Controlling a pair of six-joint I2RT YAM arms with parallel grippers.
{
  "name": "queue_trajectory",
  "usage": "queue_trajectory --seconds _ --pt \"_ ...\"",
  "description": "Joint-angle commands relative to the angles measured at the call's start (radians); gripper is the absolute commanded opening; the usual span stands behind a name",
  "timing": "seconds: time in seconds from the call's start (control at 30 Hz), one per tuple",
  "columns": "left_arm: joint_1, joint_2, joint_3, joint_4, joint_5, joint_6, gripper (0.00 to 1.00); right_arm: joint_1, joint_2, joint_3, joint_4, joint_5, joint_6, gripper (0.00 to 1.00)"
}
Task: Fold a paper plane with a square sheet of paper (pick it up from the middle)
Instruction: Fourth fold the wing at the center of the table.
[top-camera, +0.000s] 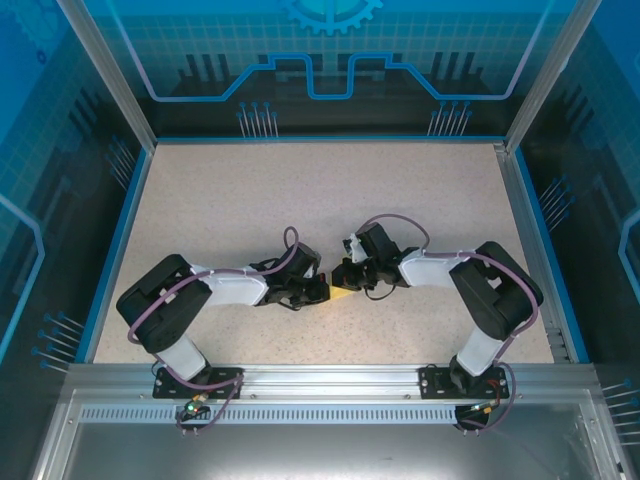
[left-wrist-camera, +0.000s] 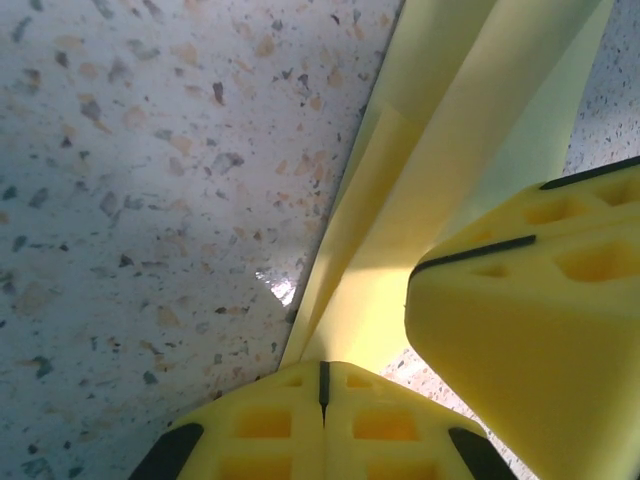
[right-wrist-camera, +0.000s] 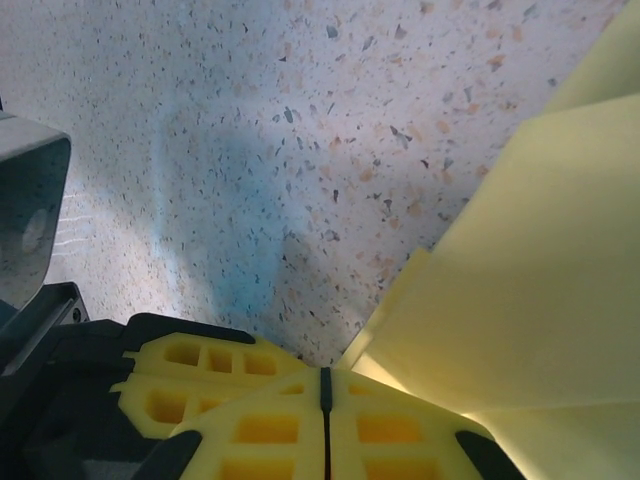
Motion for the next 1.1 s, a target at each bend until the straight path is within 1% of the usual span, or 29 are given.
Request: queue_trajectory --seconds 0.0,0.17,0.43,0.67,1.07 --pt "0.005 0.003 -0.031 -0.056 -0.029 -0.013 0.00 0.014 0.034 -0.014 0.001 -0.017 0.005 0.06" --pt "0.004 -0.001 -0.029 -0.073 -0.032 -0.019 0.00 0.000 0.073 0.004 -0.027 -0.011 -0.022 0.06" --pt "0.004 -0.004 -0.028 -0.107 -0.032 -0.016 0.00 -0.062 0.109 0.043 -0.044 -0.021 -0.076 0.06" --pt "0.004 -0.015 -0.037 -0.146 -0.030 -0.007 0.00 -0.149 0.148 0.083 -0.073 -0.047 -0.137 0.06" --pt "0.005 -0.021 -0.048 -0.160 -0.028 -0.005 0.00 -0.330 0.142 0.097 -0.134 -0.024 -0.215 0.06"
